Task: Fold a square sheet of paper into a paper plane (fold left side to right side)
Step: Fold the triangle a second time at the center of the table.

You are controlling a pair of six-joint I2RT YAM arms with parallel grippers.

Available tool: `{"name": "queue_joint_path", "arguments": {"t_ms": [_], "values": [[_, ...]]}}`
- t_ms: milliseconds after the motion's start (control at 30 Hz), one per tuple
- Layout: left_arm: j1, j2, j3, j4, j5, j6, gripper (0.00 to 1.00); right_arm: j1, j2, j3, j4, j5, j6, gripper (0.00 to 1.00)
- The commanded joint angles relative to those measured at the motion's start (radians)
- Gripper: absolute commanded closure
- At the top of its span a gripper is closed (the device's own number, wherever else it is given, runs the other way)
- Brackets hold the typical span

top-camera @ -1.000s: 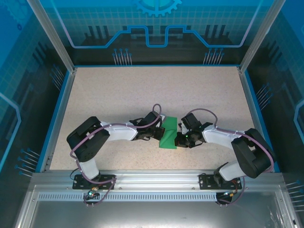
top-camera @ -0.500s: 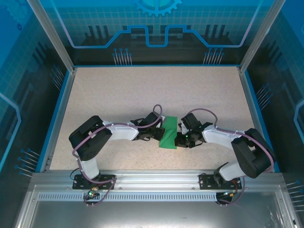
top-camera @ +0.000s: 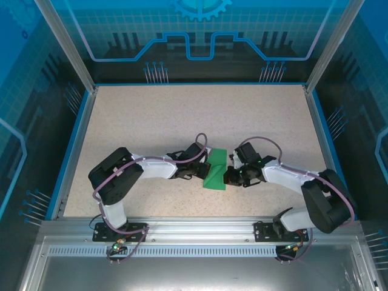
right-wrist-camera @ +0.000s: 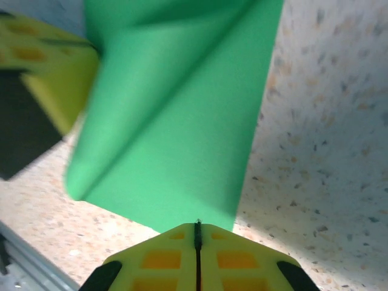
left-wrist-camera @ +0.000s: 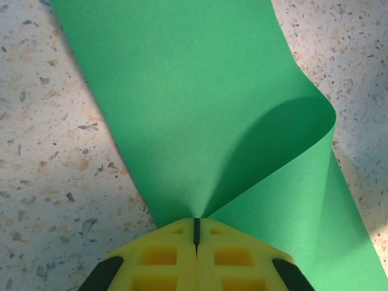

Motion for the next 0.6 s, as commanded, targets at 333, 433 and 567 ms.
{"name": "queue_joint_path", "arguments": {"t_ms": [333, 433, 567], "values": [[0.005, 0.037, 0.031, -0.04, 0.024, 0.039, 1.0, -0.035, 0.124, 0.065, 0.285, -0.167, 0.14, 0.93], [0.004, 0.039, 0.033, -0.044, 0.024, 0.039, 1.0, -0.024, 0.174, 0.095, 0.29, -0.158, 0.14, 0.93], [0.002, 0.04, 0.031, -0.045, 0.022, 0.042, 1.0, -0.012, 0.221, 0.127, 0.291, -0.154, 0.135, 0.93]]}}
